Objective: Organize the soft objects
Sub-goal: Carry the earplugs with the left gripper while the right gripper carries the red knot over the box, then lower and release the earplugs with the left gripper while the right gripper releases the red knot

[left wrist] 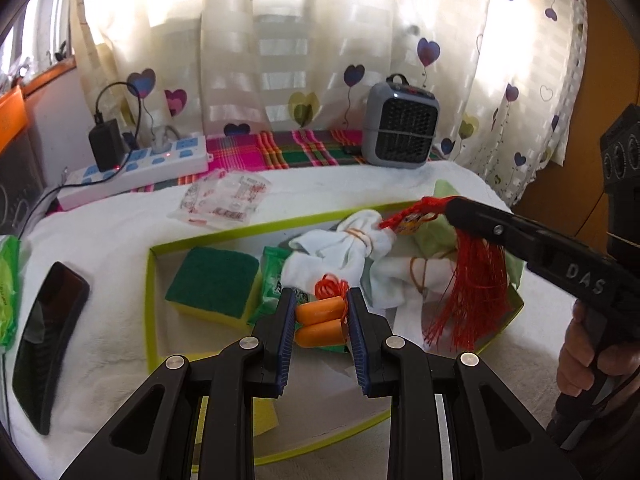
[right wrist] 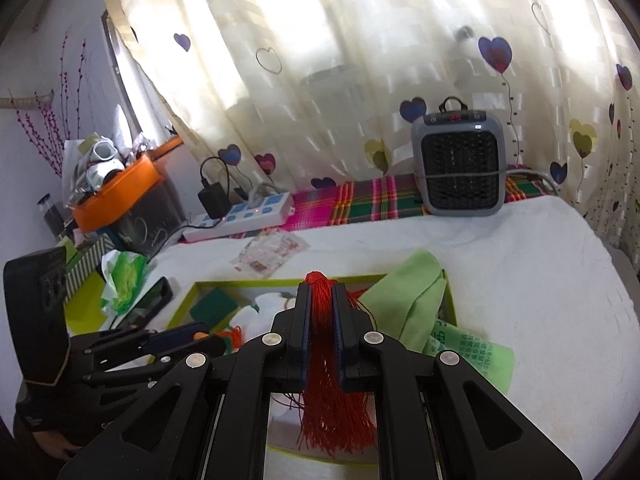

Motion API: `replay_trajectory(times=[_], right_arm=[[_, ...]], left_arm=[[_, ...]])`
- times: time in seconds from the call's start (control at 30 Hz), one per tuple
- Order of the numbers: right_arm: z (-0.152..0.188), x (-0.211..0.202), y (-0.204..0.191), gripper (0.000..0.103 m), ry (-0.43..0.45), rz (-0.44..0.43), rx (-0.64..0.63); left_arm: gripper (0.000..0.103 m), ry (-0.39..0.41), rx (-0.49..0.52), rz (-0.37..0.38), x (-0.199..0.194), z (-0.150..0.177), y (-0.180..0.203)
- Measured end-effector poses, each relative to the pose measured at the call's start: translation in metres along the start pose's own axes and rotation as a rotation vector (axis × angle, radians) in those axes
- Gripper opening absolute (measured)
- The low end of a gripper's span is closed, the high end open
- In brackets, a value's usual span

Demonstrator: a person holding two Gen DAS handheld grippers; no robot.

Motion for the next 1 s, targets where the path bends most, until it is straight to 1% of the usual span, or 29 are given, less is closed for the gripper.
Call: replay_trajectory(times=[0.13, 0.4, 0.57, 0.67, 0.73, 0.9, 1.0], right_arm=[[0.011, 0.011, 0.001, 0.01, -0.039, 0.011, -0.015], [0.018, 0.016, 0.005, 0.01, -0.064, 0.019, -0.011], [0.022, 0.02, 0.007, 0.01, -0.077, 0.046, -0.032], [0.023, 0.02, 0.007, 0.01, -0.079, 0.041, -0.028], [0.024, 0.02, 0.009, 0.01, -0.081, 0.046, -0.026], [0.025, 0.02, 0.01, 0.011, -0.081, 0.048, -0.015], [0.026, 0.019, 0.008, 0.012, -0.082, 0.056, -0.026]], left_arm=[[0.024, -0.017, 0.007, -0.001, 0.006, 0.005, 0.002], [0.024, -0.033, 0.012, -0.015, 0.011, 0.008, 0.002], [0.024, -0.041, 0.007, -0.02, 0.012, 0.009, 0.001], [0.025, -0.047, 0.002, -0.021, 0.014, 0.009, 0.001], [0.026, -0.051, 0.0, -0.026, 0.014, 0.01, 0.0], [0.035, -0.049, -0.009, -0.03, 0.014, 0.01, -0.003], [0.036, -0.05, -0.014, -0.033, 0.013, 0.011, -0.003]])
Point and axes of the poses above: each gripper's, at about its wrist camera, not at the fingertips, and x roughly the way its jaws point, y to its right, z to its underside, the point moved 10 cm from there along x, roughly the way its jaws point, and after that the axes turned 9 degrees about -x, right-handed, at the moved point
